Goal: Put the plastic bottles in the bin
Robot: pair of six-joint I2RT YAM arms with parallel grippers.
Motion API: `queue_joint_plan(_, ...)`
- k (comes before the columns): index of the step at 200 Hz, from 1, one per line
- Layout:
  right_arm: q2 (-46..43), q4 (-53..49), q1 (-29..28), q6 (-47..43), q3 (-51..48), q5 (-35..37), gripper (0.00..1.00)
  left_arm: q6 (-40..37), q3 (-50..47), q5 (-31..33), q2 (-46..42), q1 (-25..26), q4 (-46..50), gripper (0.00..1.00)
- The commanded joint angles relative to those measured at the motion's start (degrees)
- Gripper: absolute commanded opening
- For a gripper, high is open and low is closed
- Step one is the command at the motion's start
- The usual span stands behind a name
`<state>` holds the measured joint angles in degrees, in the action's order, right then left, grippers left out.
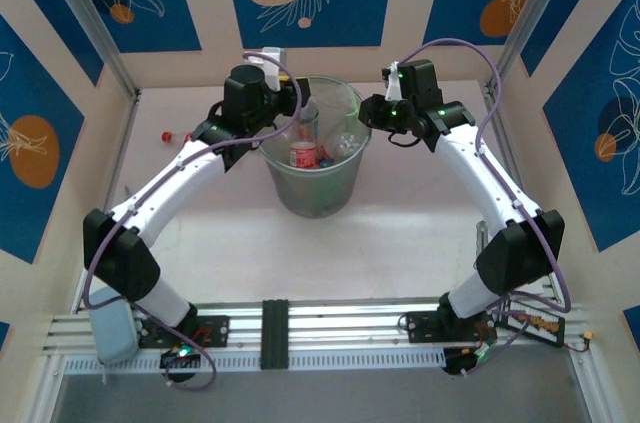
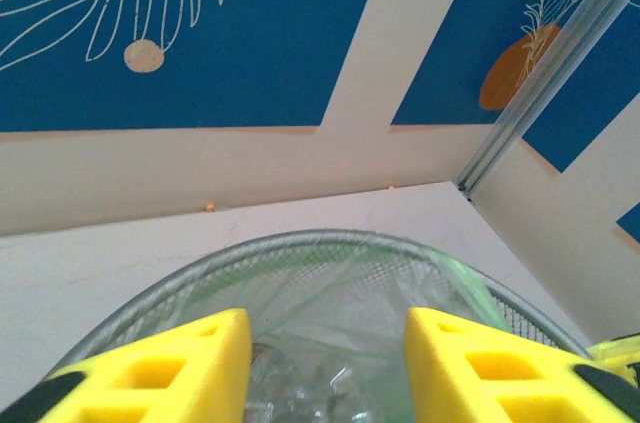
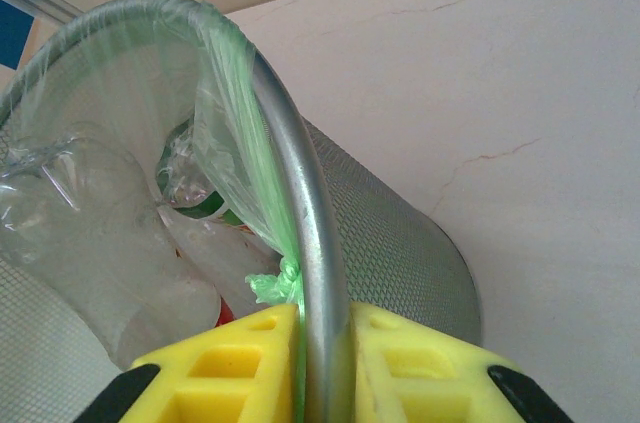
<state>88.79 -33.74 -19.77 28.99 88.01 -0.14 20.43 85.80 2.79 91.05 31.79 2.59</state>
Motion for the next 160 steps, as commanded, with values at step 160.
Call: queue_joint_plan(160, 2.5, -4.6, -1.4, -1.0, 2.7, -0.9, 0.2, 1.0, 2.8, -14.7, 5.5, 2.0, 3.0, 0.47)
